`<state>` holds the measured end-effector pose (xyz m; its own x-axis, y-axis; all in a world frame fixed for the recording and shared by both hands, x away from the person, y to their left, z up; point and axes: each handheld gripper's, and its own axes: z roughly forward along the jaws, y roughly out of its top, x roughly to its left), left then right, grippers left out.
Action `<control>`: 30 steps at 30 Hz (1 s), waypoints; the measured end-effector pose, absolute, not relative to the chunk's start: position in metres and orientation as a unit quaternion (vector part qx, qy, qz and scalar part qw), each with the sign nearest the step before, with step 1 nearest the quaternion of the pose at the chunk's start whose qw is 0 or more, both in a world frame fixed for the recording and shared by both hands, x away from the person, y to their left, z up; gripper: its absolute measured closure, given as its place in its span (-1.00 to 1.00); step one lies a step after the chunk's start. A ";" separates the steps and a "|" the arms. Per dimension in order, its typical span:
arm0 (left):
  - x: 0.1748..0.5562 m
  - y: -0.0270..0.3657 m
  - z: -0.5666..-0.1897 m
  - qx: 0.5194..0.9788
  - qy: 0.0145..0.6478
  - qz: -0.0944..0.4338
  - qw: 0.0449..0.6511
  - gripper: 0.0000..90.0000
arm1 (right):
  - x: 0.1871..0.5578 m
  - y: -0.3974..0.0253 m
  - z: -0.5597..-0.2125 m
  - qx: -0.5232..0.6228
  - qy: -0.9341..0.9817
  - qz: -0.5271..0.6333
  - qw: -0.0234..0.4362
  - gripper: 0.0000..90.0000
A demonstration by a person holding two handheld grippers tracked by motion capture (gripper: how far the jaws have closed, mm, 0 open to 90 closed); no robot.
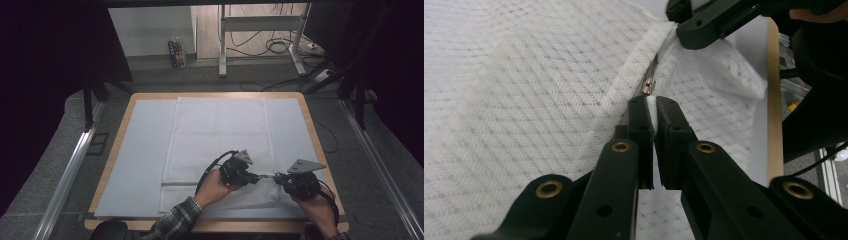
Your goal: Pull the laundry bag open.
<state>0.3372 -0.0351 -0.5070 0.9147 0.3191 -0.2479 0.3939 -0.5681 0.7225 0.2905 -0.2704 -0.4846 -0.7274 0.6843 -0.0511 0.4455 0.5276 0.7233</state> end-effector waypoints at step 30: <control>0.338 -0.028 -0.507 0.893 0.196 -0.043 0.404 0.95 | 0.301 -0.258 -0.493 0.337 0.874 0.317 0.149 0.87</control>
<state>0.3378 -0.0279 -0.5065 0.9193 0.3160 -0.2344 0.3847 -0.5970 0.7040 0.3007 -0.2582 -0.4928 -0.7283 0.6836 -0.0468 0.4951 0.5722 0.6538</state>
